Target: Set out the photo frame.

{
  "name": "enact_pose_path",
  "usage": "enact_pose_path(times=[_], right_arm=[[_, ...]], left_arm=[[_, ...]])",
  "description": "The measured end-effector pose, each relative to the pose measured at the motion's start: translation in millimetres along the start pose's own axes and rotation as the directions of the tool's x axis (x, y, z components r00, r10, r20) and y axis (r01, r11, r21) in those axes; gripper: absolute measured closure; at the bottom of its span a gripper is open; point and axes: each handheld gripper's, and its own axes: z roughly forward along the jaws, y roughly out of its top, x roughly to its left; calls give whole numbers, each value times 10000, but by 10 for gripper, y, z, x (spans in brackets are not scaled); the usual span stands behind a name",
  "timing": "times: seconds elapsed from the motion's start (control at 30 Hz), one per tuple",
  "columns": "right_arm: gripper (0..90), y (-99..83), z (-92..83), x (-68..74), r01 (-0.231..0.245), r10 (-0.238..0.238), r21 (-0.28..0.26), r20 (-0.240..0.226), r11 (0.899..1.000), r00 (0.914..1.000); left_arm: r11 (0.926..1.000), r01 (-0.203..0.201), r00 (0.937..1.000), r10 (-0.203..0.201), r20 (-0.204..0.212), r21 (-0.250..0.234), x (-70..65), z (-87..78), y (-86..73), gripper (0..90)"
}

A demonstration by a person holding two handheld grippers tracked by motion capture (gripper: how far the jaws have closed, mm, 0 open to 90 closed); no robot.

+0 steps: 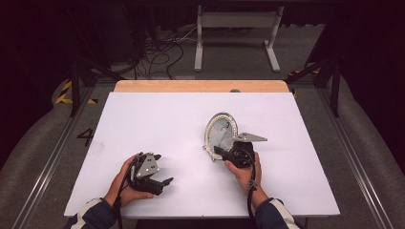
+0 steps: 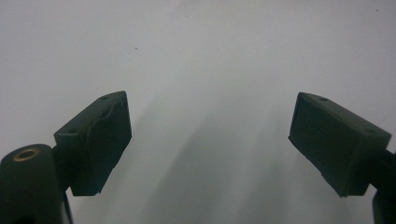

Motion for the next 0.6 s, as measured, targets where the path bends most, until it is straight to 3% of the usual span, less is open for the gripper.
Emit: enact_pose_path(times=[0.37,0.6], right_arm=[[805,37,-10,-54,141,-114,418,-649,9990,9978],[796,48,-2,-59,209,-177,449,-701,9988,9974]], left_arm=[[10000,-7,10000,7,86,24,-3,4,0,133],[10000,50,9999,-49,103,-75,10,28,36,133]])
